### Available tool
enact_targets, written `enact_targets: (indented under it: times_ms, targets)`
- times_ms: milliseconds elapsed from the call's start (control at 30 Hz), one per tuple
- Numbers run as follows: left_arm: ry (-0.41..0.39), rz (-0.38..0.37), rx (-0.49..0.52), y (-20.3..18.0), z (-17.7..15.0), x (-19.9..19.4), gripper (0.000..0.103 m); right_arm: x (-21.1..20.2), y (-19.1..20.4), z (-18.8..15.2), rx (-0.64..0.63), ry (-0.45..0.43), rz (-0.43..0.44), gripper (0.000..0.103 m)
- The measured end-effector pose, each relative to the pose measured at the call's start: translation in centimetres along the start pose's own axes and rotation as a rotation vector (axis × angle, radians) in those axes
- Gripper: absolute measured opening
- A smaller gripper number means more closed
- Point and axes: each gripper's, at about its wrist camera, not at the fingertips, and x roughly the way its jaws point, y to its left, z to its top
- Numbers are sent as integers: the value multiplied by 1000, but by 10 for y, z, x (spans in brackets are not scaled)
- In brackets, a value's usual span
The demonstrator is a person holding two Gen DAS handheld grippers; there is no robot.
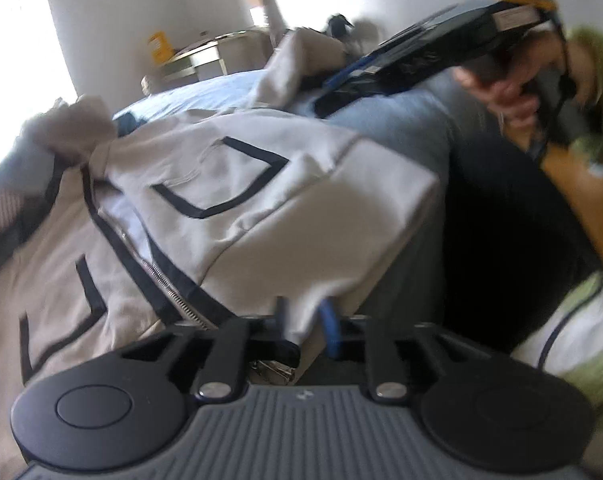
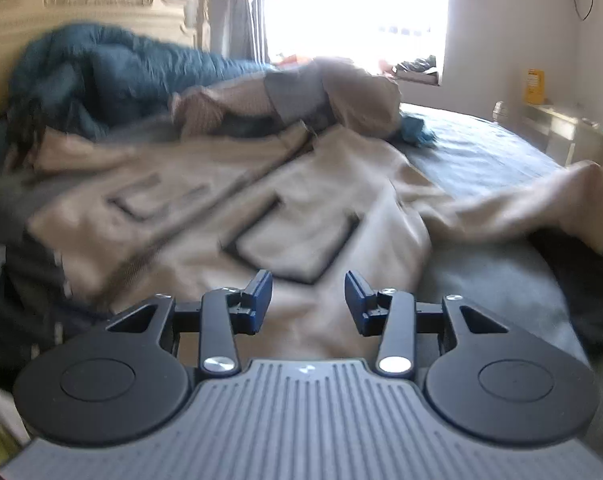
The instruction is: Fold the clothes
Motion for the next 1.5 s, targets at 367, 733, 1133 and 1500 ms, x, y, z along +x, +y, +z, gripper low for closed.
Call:
enact_targets:
  times_ms: [367,733,1133,1500]
  targets:
    - [-101,74,-334,58,-6,-1,45,135,20,92,156,133,193,39]
    - [-188,64,-479,85,-4,20,45,216,22,73,18,329,-13,19]
    - [-127,58,-538,105,10,50,45,204,5,48,22,273,28,18]
    - [-11,-23,-620,128,15,73,44,210,-22,37,153,203,141,19]
